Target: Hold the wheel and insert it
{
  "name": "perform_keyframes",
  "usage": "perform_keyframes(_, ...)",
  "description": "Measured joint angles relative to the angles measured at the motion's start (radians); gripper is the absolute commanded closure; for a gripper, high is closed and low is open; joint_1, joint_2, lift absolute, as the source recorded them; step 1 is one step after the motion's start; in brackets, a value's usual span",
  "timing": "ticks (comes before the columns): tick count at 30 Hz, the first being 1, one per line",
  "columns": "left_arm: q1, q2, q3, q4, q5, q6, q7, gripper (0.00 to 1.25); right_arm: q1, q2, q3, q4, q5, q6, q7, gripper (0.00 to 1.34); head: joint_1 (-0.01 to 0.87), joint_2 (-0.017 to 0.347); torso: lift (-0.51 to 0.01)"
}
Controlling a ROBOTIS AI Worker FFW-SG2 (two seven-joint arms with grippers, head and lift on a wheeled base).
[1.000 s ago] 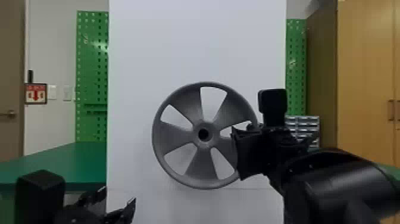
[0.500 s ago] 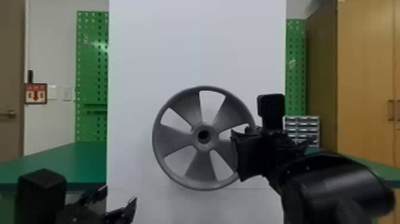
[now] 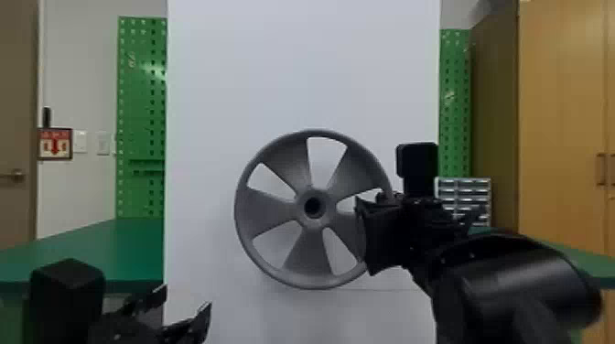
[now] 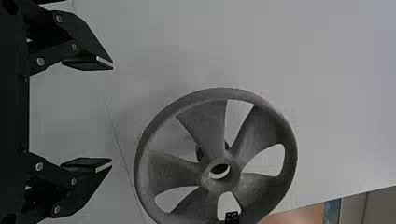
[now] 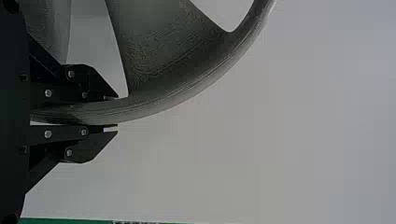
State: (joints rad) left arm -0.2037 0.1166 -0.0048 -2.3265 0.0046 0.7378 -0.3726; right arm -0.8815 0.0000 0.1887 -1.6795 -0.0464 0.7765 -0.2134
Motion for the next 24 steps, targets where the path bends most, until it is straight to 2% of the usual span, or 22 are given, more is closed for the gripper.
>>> perform_keyframes(24,-0.008,0.000,-0.012,0.007,0.000,0.000,0.001,0.51,-0.021,0.000,-0.002,0.062,0.001,-0.043,0.000,1.17,0.000,0.000,-0.499)
